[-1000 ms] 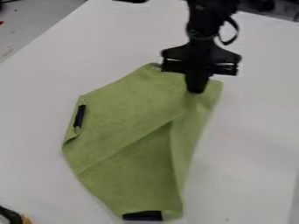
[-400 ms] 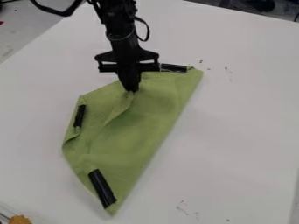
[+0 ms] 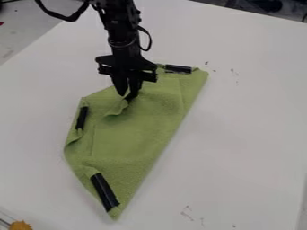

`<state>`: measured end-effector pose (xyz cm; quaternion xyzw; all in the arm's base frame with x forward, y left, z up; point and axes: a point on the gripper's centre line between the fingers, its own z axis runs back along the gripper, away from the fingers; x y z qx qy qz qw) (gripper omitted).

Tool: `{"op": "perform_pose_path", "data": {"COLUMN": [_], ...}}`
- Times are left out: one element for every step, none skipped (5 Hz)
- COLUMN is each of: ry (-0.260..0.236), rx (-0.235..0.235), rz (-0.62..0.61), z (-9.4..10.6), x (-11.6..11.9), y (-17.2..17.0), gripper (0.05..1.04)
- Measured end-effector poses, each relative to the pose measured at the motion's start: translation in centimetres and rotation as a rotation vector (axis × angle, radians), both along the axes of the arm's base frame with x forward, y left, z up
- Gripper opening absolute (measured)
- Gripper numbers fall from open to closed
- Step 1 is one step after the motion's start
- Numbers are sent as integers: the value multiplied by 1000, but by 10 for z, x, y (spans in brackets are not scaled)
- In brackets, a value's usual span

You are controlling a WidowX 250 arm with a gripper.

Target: Fold the cloth from the top right to bottom left

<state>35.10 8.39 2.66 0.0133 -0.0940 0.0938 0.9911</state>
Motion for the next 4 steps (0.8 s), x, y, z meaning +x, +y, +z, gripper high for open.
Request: {"op": "perform_pose_path", "data": {"ry": [2,-8,-14,11], "rx": [96,196,241,227], "rz": [-6,0,-28,-64], "z": [7,19,29,29], "x": [2,5,10,8], "y": [23,54,66,63], "gripper": [782,999,1006,1001]}}
